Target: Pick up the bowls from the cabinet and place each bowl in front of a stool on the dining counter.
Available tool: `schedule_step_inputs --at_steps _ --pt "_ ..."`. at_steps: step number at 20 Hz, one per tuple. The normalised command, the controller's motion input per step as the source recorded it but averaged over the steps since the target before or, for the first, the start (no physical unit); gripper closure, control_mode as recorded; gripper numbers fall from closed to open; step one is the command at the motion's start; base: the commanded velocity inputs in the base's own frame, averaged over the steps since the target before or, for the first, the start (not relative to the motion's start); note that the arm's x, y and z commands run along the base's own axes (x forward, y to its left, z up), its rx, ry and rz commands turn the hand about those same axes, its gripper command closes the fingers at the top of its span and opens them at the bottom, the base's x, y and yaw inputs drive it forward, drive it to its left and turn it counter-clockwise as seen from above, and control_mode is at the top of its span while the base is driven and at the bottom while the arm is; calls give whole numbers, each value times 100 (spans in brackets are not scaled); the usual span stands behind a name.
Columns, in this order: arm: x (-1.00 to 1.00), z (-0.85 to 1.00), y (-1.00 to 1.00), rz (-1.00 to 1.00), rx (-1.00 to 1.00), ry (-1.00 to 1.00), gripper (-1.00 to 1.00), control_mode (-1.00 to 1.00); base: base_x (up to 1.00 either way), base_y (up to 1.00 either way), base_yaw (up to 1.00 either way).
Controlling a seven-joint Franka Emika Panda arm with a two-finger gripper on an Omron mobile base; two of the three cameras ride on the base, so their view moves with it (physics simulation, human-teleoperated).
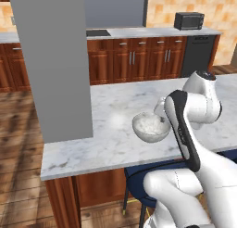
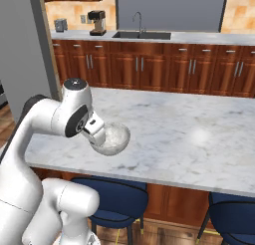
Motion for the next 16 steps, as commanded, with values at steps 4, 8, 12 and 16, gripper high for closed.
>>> schedule_step_inputs --at_steps 4,8,12,16 --pt "-21 68 39 16 -2 -5 -100 -100 0 0 0" --pt "-31 75 16 1 -10 -2 -100 -100 0 0 0" --pt "-46 76 0 0 -11 0 -100 -100 0 0 0" --pt "-49 79 0 0 -11 0 -100 -100 0 0 0"
